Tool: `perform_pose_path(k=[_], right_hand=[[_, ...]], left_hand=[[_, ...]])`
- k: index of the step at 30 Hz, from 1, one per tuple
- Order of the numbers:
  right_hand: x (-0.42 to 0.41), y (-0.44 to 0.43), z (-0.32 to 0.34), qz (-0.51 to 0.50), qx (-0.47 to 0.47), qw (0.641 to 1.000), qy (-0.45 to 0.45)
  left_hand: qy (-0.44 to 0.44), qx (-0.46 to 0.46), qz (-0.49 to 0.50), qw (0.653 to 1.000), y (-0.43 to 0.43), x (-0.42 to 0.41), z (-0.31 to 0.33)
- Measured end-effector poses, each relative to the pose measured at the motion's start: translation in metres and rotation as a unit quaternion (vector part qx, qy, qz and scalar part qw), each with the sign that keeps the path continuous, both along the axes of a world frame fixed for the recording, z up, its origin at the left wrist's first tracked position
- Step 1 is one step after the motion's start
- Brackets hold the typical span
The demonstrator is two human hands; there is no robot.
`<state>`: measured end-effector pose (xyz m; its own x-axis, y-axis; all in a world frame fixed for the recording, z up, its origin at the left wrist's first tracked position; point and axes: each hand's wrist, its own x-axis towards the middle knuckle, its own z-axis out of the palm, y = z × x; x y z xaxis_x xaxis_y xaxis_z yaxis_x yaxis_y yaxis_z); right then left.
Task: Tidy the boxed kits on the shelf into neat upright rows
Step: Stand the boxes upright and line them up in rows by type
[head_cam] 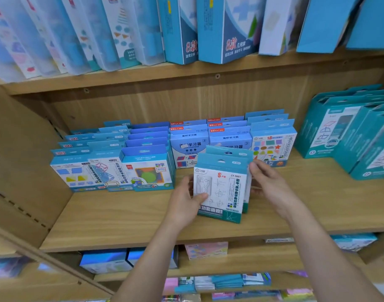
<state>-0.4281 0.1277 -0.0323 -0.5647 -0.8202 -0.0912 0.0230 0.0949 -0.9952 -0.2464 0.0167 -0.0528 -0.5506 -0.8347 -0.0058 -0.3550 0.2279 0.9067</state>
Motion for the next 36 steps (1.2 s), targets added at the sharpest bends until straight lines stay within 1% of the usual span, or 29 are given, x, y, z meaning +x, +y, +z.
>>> perform_pose_path(k=[2,4,6,8,12,17,19,22,25,30,32,34,36], right_hand=[[-0.002,-0.004,-0.004,-0.056,-0.017,0.998,0.018],[-0.008,-0.007,-0.007,-0.102,-0.033,0.994,0.026],[-0.014,-0.010,-0.009,-0.122,-0.034,0.992,0.023],[-0.014,-0.014,-0.012,-0.117,-0.034,0.992,0.024],[0.007,-0.027,-0.010,-0.073,-0.031,0.996,0.040],[0.051,-0.053,0.002,0.047,-0.051,0.994,0.089],[0.061,-0.064,0.007,0.075,-0.056,0.991,0.096],[0.073,-0.078,0.012,0.117,-0.062,0.988,0.073],[0.085,-0.088,0.011,0.150,-0.063,0.986,0.048],[0.114,-0.102,0.013,0.178,-0.052,0.982,0.023],[0.122,-0.108,0.008,0.179,-0.031,0.982,0.057],[0.130,-0.108,0.007,0.192,-0.012,0.977,0.096],[0.133,-0.107,0.008,0.203,0.007,0.972,0.115]], left_hand=[[0.026,0.028,0.009,0.999,0.001,0.008,0.000],[0.064,0.052,0.045,0.996,-0.002,0.025,-0.001],[0.101,0.074,0.093,0.988,-0.011,0.047,-0.005],[0.112,0.082,0.118,0.983,-0.015,0.062,-0.008],[0.106,0.087,0.101,0.985,-0.010,0.065,-0.008],[0.102,0.069,0.074,0.990,-0.013,0.061,-0.010],[0.100,0.063,0.076,0.990,-0.018,0.067,-0.010],[0.111,0.054,0.073,0.990,-0.029,0.081,-0.004],[0.105,0.042,0.062,0.992,-0.039,0.096,0.005],[0.081,0.014,0.091,0.993,-0.055,0.122,0.011],[0.073,0.016,0.094,0.993,-0.061,0.131,0.012],[0.051,0.028,0.068,0.996,-0.066,0.140,0.012],[0.029,0.049,0.036,0.998,-0.072,0.147,0.012]])
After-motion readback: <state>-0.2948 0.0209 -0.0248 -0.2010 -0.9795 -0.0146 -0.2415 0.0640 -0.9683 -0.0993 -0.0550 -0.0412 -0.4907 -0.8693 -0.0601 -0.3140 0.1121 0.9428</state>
